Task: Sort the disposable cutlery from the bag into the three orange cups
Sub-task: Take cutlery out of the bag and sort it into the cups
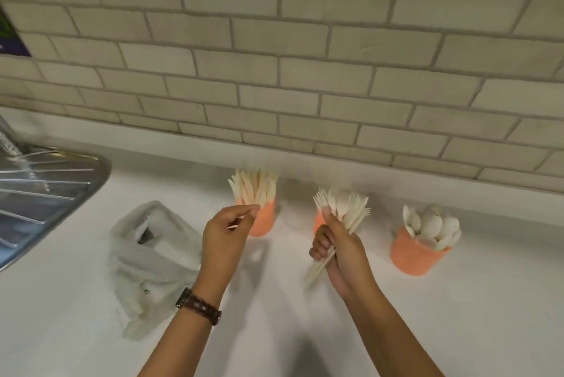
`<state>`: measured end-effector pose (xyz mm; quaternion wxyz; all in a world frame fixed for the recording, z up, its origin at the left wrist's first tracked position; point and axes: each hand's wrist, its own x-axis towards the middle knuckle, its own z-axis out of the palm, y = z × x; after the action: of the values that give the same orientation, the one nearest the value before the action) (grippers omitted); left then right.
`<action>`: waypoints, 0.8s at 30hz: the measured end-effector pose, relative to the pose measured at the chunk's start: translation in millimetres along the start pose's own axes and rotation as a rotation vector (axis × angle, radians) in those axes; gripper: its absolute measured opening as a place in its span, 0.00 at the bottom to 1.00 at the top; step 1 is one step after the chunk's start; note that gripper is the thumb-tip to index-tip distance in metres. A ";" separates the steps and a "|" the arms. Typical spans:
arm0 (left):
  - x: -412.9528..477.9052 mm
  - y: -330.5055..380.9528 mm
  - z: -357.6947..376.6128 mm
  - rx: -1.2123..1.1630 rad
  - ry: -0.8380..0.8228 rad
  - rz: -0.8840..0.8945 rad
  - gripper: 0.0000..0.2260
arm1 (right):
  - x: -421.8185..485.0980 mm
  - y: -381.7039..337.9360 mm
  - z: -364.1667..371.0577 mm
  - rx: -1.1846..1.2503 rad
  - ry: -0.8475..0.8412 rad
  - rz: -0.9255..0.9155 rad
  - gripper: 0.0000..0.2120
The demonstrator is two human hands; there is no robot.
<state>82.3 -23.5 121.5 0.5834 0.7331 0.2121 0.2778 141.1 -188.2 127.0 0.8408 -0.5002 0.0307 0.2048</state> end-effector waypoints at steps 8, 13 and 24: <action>52.6 -37.6 -89.7 0.008 -0.012 -0.101 0.05 | 76.2 15.9 136.7 -0.218 0.283 -0.411 0.22; 72.9 -43.0 -119.6 -0.015 -0.011 -0.108 0.05 | 127.7 53.5 156.3 -0.605 0.367 -0.627 0.20; 86.7 -51.6 -135.9 -0.042 0.045 -0.105 0.06 | 135.6 72.0 124.4 -1.650 0.396 -0.403 0.49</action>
<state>59.6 143.6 107.6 0.6074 0.7023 0.2574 0.2675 219.0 -9.5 94.5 0.2094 -0.9718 -0.0707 -0.0816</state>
